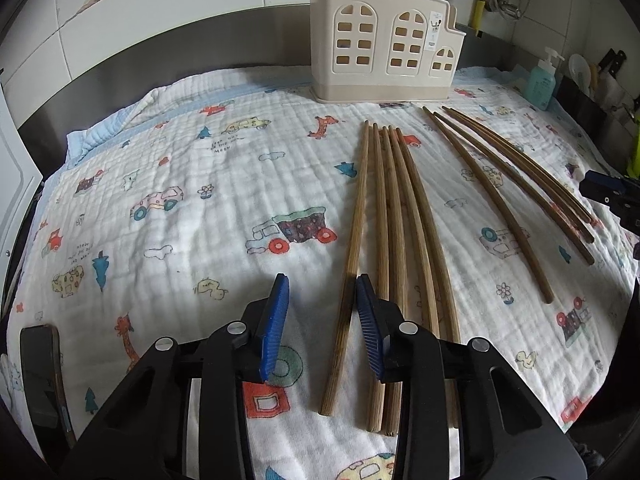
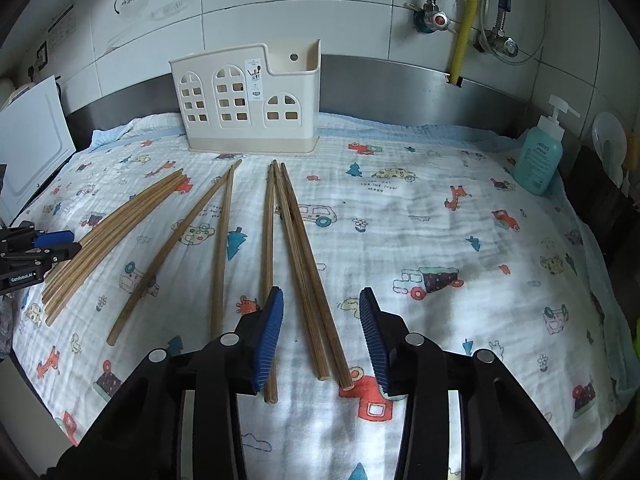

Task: Organize utensils
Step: 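Move the left gripper toward one chopstick while the right gripper approaches another chopstick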

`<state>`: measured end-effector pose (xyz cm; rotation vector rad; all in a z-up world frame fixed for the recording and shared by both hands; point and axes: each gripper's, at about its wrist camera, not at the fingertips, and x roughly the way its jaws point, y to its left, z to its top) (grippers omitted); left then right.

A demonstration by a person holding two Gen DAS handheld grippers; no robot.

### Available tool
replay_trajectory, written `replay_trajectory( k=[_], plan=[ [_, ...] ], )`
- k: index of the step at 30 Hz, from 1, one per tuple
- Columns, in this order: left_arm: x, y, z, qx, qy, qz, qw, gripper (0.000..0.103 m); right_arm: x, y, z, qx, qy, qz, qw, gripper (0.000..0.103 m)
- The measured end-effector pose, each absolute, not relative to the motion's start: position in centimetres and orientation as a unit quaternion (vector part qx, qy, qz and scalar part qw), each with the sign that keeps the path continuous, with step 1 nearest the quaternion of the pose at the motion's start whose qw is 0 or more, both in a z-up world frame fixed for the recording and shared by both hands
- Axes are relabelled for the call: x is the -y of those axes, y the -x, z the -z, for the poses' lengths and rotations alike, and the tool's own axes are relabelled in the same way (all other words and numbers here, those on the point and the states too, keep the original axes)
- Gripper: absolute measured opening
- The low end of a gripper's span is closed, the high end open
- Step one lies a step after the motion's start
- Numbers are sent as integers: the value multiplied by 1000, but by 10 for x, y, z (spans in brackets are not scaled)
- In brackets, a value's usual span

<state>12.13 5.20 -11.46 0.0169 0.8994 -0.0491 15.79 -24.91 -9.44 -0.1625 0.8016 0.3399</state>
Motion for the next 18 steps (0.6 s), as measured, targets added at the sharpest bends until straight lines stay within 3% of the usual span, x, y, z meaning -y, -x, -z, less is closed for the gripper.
replay_trajectory(
  k=[18],
  plan=[
    [-45, -121, 116, -442, -18, 35, 896, 33, 245, -181, 114, -413, 132, -190, 881, 19]
  ],
)
